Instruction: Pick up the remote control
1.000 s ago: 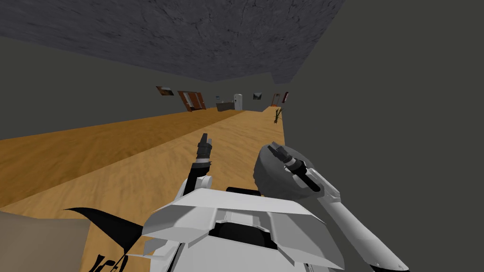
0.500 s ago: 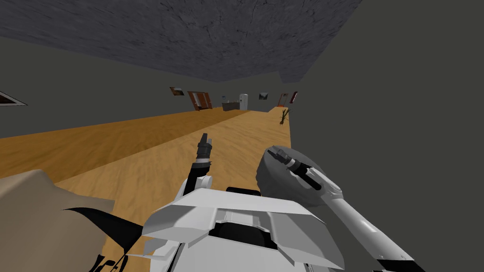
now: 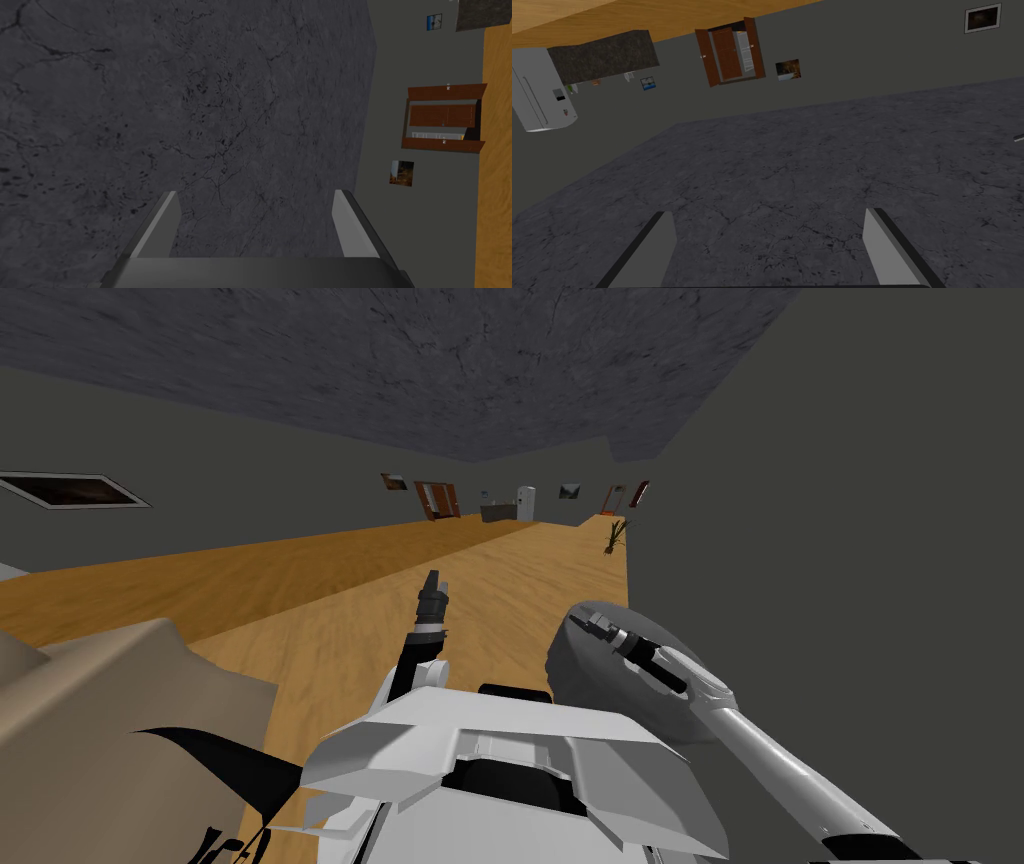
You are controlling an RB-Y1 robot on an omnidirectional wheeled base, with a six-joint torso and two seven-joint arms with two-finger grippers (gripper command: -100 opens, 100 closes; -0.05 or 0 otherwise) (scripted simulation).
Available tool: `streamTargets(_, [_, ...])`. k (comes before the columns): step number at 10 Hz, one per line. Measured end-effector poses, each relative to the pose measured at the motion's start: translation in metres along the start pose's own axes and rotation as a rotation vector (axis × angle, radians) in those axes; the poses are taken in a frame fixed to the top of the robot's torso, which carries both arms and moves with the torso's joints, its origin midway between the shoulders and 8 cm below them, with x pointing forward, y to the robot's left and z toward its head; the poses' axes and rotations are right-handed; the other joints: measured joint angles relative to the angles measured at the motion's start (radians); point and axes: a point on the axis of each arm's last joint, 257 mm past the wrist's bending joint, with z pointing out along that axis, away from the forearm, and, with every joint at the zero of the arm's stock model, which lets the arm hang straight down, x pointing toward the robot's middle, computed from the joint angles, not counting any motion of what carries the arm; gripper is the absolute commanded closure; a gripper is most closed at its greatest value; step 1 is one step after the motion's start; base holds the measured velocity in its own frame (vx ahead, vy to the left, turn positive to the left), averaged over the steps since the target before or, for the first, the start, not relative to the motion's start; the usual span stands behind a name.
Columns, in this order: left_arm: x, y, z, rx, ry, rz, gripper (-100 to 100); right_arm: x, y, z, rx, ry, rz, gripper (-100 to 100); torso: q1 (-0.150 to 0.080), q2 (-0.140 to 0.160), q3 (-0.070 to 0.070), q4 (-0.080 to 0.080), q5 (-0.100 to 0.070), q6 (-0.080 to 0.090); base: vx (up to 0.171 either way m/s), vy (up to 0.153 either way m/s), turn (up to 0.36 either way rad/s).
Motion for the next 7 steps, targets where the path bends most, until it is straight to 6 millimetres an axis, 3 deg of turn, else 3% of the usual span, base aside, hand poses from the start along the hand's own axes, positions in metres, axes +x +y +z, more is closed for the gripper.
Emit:
streamTargets(5, [0.000, 0.000, 0.000, 0.000, 0.000, 0.000, 0, 0.065, -0.042, -0.042, 0.077, 0.228, -0.053, -100, -0.001, 0.001, 0.001, 0.000, 0.000, -0.001, -0.022, -0.030, 0.180])
streamTargets(7, [0.000, 0.000, 0.000, 0.000, 0.000, 0.000, 0, 0.077, -0.056, -0.057, 0.100, 0.273, -0.059, -100, -0.001, 0.001, 0.001, 0.000, 0.000, 0.001, -0.009, -0.010, -0.020])
